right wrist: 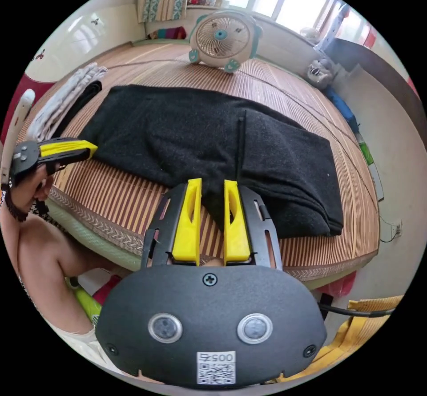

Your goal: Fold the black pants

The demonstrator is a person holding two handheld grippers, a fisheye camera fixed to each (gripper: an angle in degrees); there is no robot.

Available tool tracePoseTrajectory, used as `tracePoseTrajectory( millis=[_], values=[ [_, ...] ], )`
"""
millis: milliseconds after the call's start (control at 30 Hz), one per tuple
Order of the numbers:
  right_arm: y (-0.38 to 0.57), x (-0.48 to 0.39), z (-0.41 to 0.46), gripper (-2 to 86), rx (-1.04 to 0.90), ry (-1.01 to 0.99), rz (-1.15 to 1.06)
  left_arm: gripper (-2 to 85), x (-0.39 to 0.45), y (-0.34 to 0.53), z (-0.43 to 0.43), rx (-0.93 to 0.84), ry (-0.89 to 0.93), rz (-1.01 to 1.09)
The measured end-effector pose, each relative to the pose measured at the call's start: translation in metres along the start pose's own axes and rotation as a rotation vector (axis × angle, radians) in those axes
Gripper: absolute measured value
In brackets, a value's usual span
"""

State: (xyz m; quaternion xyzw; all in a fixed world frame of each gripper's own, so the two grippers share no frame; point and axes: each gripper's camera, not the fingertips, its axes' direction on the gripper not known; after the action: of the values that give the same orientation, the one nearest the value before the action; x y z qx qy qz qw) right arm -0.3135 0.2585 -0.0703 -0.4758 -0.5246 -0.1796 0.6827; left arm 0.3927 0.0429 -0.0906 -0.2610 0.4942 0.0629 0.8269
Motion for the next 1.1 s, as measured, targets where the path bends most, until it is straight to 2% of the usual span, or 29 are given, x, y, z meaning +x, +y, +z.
tracePoseTrajectory(
  millis=[67,300,467,800,1000,1100],
  values=[
    [-0.007,0.003,0.006,6.1,-0.026,-0.028,0.06,0.0,0.001,0.002,-0.002,-0.001,-0.005,0.029],
    [-0.016,0.005,0.007,5.0,-0.092,-0.164,0.044,-0.2,0.0,0.013,-0.01,-0.038,-0.054,0.068],
    [-0.014,-0.013,0.003,4.0,-0.1,-0.206,-0.083,-0.2,-0.005,0.03,-0.018,-0.054,-0.094,0.073],
    [-0.001,-0.054,-0.007,1.3,-0.09,-0.314,-0.412,-0.3,-0.005,0.06,-0.034,-0.093,-0.326,0.059],
    [0.0,-0.049,-0.011,3.0,-0.082,-0.339,-0.42,-0.3,-0.024,0.075,-0.052,-0.021,-0.232,-0.008],
    [0.001,-0.03,-0.027,4.3,-0.001,-0.446,-0.369,-0.4,-0.034,0.084,-0.067,0.045,-0.233,-0.084]
  ],
)
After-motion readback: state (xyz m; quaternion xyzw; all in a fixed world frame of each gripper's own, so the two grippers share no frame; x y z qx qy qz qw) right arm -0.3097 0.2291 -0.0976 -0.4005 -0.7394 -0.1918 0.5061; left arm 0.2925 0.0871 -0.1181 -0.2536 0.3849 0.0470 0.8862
